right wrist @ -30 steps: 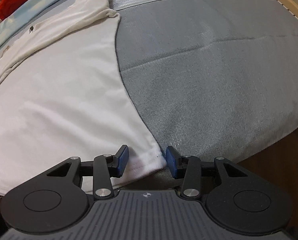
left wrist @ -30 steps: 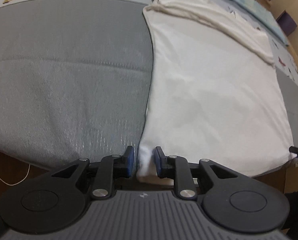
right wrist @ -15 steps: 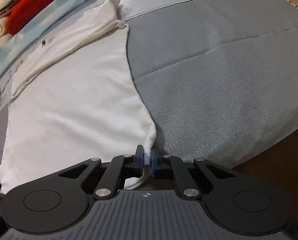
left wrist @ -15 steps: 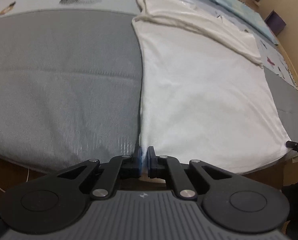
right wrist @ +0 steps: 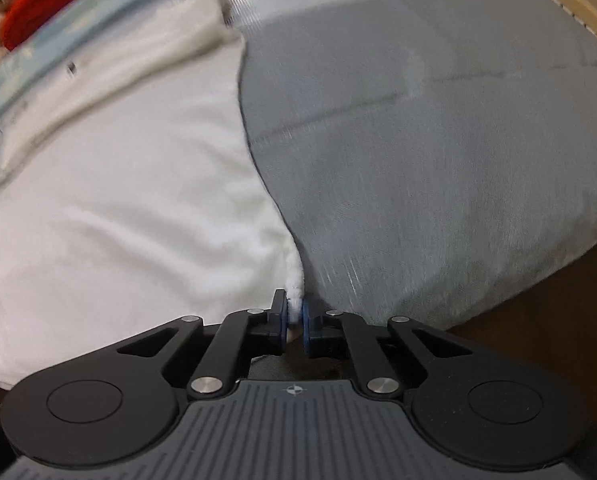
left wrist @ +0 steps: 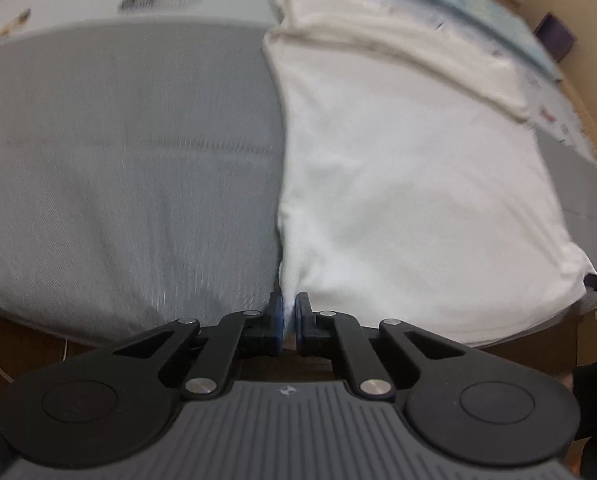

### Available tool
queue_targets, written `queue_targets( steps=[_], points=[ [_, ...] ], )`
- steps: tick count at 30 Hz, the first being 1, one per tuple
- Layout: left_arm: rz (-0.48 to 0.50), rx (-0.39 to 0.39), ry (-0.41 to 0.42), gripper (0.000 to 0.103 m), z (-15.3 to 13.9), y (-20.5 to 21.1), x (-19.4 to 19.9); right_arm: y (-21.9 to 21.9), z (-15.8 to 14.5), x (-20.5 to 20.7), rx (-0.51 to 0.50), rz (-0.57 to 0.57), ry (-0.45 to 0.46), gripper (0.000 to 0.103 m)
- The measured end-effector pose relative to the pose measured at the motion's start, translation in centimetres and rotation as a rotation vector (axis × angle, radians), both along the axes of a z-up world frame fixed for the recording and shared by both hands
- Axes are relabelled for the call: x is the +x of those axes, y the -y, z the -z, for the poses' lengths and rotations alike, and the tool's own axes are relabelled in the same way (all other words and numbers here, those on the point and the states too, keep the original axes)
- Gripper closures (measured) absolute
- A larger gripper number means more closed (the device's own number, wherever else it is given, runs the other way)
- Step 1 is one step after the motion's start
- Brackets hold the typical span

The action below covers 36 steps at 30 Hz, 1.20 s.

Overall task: Fold small clothes
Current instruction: 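Lift the hem with both grippers and fold it up toward the collar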

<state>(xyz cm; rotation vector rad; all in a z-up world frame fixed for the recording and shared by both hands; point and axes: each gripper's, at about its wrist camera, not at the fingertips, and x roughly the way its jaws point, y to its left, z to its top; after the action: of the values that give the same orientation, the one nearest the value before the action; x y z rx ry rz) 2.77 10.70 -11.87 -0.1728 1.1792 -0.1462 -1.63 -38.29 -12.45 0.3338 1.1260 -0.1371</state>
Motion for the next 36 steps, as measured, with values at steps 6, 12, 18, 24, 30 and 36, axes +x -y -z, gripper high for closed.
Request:
queue_targets(
  steps=[6,12,18,24,30,36],
  points=[
    [0.062,-0.026,0.120,0.098,-5.7,-0.6,-2.2,1.3,-5.9,-1.5,0.098,0.026,0.167,0.097],
    [0.157,-0.026,0.207,0.098,-12.0,-2.2,-6.5,2.5,-11.8,-5.1,0.147,-0.049,0.268,0.098],
    [0.204,-0.114,0.242,0.098,-17.1,-5.3,-12.4,4.3,-16.6,-11.0,0.206,-0.164,0.289,0.098],
    [0.149,-0.118,0.267,0.098,-16.5,-5.6,-8.7,4.0,-17.1,-9.7,0.225,-0.198,0.314,0.098],
    [0.081,-0.065,0.239,0.098,-11.4,-4.6,4.2,3.7,-13.1,0.9,0.188,-0.138,0.278,0.098],
    [-0.001,-0.050,0.248,0.094,-6.8,-4.3,13.8,2.7,-7.0,12.2,0.138,0.002,0.220,0.095]
  ],
)
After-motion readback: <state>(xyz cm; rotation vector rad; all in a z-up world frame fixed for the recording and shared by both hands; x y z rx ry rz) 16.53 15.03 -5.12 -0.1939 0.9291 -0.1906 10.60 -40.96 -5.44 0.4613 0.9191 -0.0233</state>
